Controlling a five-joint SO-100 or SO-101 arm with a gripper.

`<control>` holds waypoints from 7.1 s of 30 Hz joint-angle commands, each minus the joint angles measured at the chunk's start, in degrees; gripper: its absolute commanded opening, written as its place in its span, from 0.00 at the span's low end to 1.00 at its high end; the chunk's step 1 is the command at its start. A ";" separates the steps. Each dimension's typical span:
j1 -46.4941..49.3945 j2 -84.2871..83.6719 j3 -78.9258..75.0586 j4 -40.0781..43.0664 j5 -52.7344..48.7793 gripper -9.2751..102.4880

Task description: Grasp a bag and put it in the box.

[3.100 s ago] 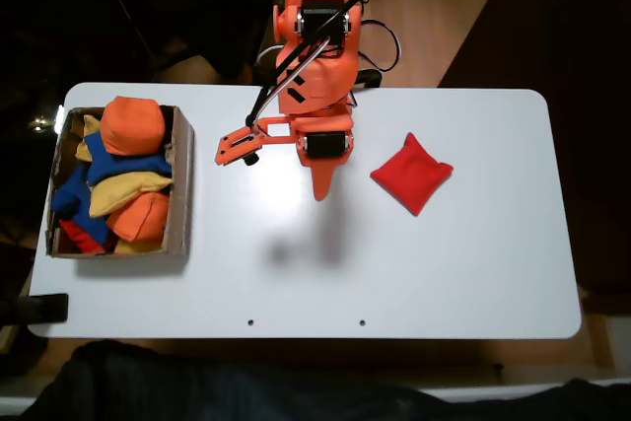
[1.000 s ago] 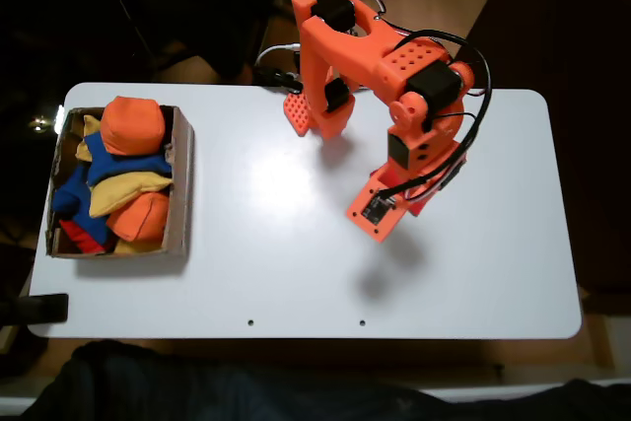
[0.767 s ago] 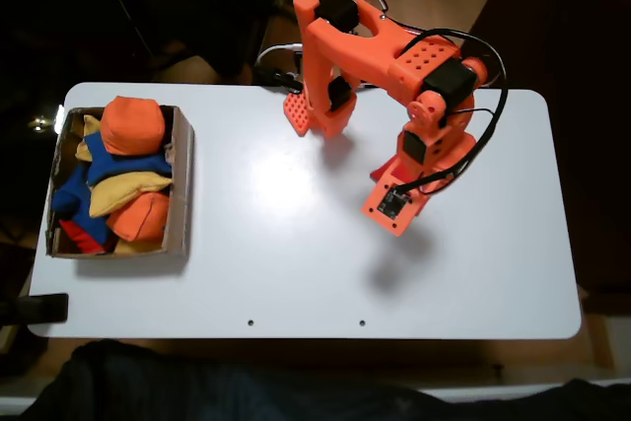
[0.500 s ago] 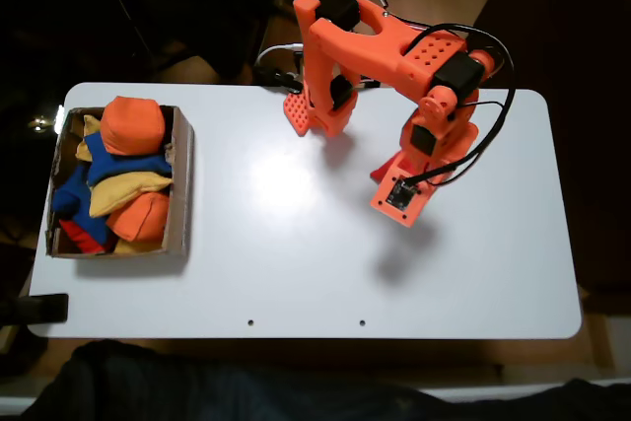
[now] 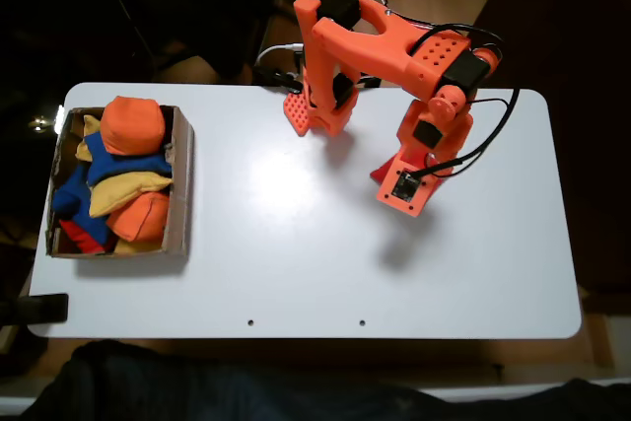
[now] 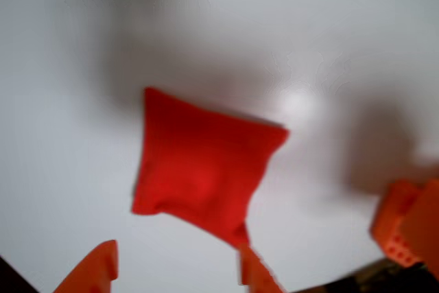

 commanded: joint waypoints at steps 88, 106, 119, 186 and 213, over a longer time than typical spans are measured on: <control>-4.75 -30.15 3.52 -11.25 2.02 0.72; -5.80 -35.77 3.87 -12.39 2.55 0.61; -5.98 -36.56 3.69 -12.30 0.62 0.36; 14.33 4.66 -6.33 -11.95 0.35 0.08; 40.08 19.69 -13.89 -8.79 -10.02 0.08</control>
